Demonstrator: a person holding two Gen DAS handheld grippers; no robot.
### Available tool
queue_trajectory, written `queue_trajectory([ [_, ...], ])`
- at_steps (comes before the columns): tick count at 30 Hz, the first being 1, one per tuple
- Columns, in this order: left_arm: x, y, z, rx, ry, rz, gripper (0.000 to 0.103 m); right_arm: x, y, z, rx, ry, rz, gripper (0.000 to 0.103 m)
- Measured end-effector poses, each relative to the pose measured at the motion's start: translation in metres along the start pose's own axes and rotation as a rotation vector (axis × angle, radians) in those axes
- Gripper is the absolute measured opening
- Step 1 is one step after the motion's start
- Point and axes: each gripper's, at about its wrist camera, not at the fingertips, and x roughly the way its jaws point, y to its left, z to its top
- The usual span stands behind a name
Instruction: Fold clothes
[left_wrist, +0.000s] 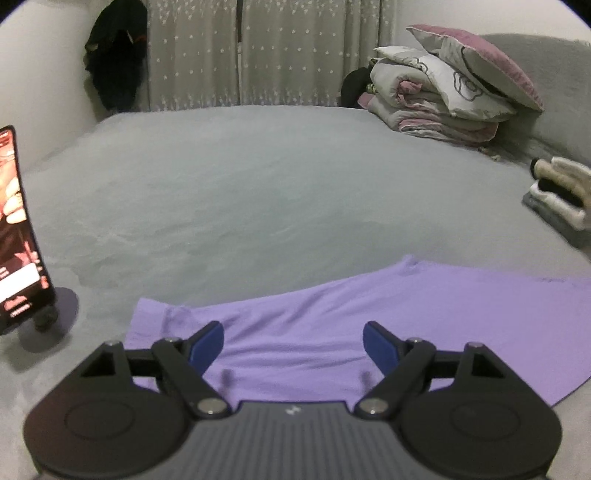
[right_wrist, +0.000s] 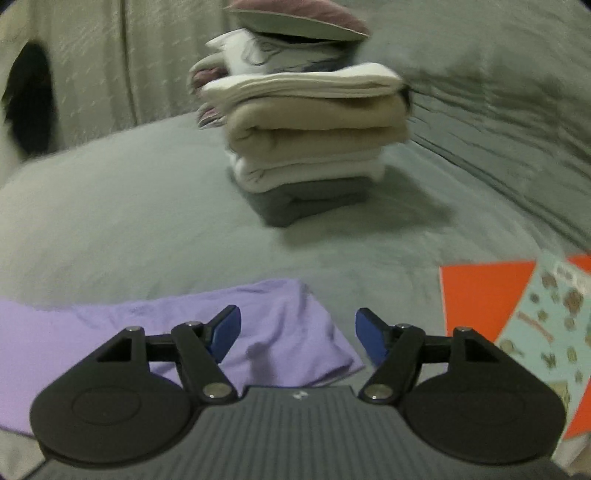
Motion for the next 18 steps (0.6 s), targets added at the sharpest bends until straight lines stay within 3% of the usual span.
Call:
queue_trajectory([
  [3, -0.002, -0.012, 0.004, -0.010, 0.001, -0.045, 0.084, -0.005, -0.002, 0.001, 0.030, 0.037, 0.027, 0.071],
  [7, -0.001, -0.031, 0.006, 0.038, 0.002, -0.080, 0.084, -0.002, 0.001, 0.000, 0.020, 0.087, 0.056, 0.055],
  [8, 0.000, -0.036, 0.005, 0.050, 0.005, -0.087, 0.084, 0.004, 0.004, -0.003, 0.010, 0.101, 0.044, 0.034],
  [10, 0.002, -0.046, 0.004, 0.070, 0.014, -0.101, 0.084, 0.012, 0.008, -0.009, -0.015, 0.122, 0.001, 0.001],
  [15, 0.007, -0.064, -0.002, 0.131, 0.028, -0.107, 0.084, 0.012, 0.006, -0.008, -0.033, 0.129, -0.086, 0.001],
  [18, 0.009, -0.067, -0.005, 0.146, 0.040, -0.110, 0.084, 0.011, -0.002, -0.008, 0.016, 0.118, -0.060, 0.008],
])
